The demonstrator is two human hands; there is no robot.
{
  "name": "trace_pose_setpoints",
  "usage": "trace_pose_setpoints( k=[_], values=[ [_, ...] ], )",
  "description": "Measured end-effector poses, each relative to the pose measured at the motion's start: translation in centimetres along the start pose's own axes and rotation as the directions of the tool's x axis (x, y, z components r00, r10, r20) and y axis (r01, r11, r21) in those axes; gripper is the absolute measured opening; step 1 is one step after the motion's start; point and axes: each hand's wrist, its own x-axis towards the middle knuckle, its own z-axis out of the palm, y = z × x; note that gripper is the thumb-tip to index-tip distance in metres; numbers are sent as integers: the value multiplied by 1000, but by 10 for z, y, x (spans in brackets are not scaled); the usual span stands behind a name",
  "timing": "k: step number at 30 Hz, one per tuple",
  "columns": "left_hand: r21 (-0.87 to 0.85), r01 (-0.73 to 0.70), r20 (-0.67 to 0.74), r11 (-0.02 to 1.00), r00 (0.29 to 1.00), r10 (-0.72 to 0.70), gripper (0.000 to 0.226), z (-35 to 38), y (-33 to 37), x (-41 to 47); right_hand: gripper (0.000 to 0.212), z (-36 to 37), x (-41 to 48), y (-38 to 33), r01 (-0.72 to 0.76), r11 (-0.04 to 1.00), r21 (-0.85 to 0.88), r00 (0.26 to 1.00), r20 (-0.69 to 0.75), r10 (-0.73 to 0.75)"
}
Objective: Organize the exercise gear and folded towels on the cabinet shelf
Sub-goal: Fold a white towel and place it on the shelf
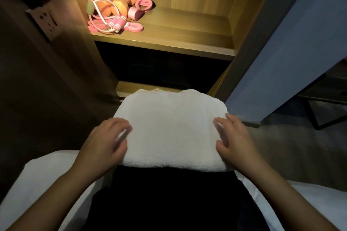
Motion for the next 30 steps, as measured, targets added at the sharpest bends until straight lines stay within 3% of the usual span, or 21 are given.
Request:
trace_pose_setpoints(
  k=[3,6,8,11,14,18,20,21,23,25,26,27,28,30],
  values=[
    [-4,-97,189,995,977,96,56,-3,10,-8,58,1,-7,-5,205,965,-164,979,51,-199],
    [127,-233,338,964,924,178,76,0,9,-10,88,5,-17,-14,383,904,-192,902,288,-321],
    [265,-303,376,915,907,191,82,5,10,-11,103,14,-21,-18,455,835,-311,861,395,-322],
    [396,-299,300,868,936,185,78,12,21,-8,94,14,-18,-30,422,828,-369,888,351,-296],
    [391,-307,176,868,950,256,55,6,32,4,75,6,-13,-42,387,866,-316,912,270,-309],
    [370,-313,174,875,948,265,35,-20,53,47,82,-1,-4,-73,424,867,-261,903,195,-383],
    [366,-339,202,867,938,281,34,-35,61,68,75,-10,9,-86,377,910,-176,925,129,-358],
    [343,-337,163,877,940,298,35,-44,63,76,66,-19,19,-88,348,927,-138,937,78,-340],
    [262,-268,-48,927,956,290,46,-60,58,86,48,-41,39,-87,340,933,-120,939,-12,-343],
    [73,-62,-272,995,959,80,67,-68,44,91,27,-65,58,-82,372,926,-66,927,-22,-374],
    [-115,66,-283,991,954,-96,74,-71,37,93,22,-75,67,-80,383,923,-32,924,2,-383],
    [-304,167,-204,938,950,-235,75,-71,30,95,20,-82,74,-80,390,921,-11,920,30,-390],
    [-430,218,-80,876,958,-277,73,-68,24,97,20,-88,80,-81,395,919,4,917,59,-394],
    [-506,182,72,843,983,-169,65,-58,18,101,19,-94,91,-82,412,911,32,904,112,-412]
  ],
)
